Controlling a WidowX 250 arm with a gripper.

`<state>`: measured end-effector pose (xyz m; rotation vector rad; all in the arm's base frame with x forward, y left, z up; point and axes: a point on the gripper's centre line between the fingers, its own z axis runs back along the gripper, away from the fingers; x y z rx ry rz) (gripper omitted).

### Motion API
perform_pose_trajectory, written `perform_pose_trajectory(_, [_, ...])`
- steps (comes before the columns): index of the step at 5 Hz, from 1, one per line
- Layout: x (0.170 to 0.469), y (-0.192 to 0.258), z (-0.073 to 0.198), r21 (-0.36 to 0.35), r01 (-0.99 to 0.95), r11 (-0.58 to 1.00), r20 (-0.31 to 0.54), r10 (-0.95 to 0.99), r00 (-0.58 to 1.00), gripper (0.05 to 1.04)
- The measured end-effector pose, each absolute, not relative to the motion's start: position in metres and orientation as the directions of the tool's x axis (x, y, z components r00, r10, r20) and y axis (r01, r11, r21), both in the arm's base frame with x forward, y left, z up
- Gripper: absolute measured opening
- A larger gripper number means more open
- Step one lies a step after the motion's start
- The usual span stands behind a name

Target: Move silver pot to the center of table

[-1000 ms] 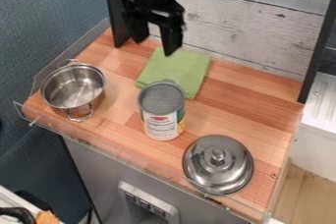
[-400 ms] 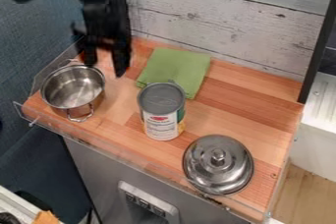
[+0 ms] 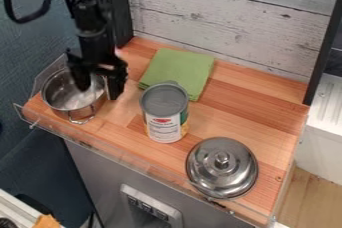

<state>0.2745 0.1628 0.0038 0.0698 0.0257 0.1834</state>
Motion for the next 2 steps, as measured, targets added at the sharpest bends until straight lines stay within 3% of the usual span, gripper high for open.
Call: perform_pose_trajectory(2, [0.2733, 0.1628, 0.0023, 0.077, -0.185, 0.980, -0.015, 0.187, 0.982, 0.356])
